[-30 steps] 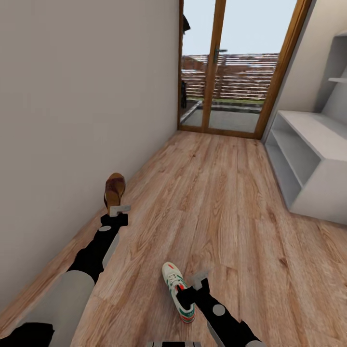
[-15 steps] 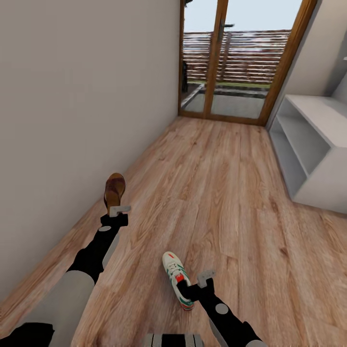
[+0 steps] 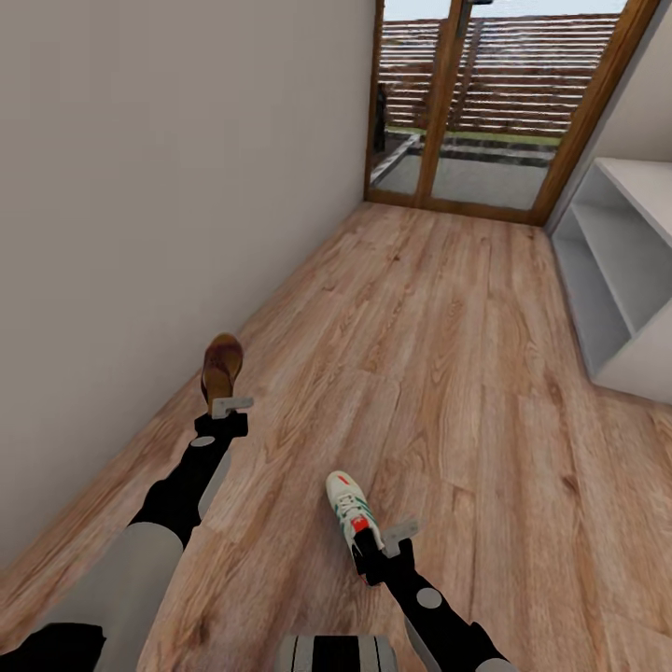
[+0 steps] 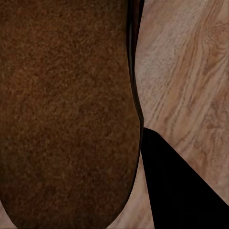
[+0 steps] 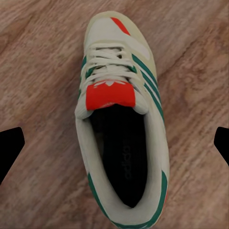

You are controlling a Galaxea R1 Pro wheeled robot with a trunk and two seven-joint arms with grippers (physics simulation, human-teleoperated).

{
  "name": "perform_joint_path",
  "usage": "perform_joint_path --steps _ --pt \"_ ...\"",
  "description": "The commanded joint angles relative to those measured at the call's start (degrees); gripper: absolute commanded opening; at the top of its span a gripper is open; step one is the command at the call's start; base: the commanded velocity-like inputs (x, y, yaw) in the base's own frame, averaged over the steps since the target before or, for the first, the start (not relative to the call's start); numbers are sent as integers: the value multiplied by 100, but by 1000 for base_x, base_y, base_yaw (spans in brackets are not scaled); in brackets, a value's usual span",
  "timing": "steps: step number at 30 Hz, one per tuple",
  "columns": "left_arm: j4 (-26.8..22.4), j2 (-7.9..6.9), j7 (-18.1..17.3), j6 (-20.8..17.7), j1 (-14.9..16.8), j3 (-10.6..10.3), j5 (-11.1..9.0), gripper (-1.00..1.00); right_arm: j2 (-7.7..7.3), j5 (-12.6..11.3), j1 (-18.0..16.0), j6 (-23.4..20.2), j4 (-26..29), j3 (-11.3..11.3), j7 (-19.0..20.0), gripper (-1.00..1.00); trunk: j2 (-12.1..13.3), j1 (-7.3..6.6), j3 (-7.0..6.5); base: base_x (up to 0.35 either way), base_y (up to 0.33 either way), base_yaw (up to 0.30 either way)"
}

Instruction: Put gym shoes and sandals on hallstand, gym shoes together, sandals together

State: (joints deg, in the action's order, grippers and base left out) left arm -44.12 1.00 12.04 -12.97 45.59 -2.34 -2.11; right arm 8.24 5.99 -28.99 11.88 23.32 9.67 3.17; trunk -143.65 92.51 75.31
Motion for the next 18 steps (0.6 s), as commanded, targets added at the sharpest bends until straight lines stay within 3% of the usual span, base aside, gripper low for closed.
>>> perform_joint_path --steps 1,10,15,18 --pt "-9 -3 35 -38 12 -17 -3 -100 0 60 -2 18 -3 -15 2 100 -1 -1 5 0 0 32" --pt "-66 20 35 -55 97 -20 -10 -100 -6 59 -2 28 6 -29 -16 100 -1 -1 9 0 0 8" --pt "-86 81 42 -371 511 -21 -14 -100 -14 55 -2 27 6 -42 -18 100 -1 -1 9 0 0 0" --pt "-86 69 43 -470 601 -27 -14 -100 -15 57 -2 25 6 -49 -25 100 -5 7 84 0 0 0"
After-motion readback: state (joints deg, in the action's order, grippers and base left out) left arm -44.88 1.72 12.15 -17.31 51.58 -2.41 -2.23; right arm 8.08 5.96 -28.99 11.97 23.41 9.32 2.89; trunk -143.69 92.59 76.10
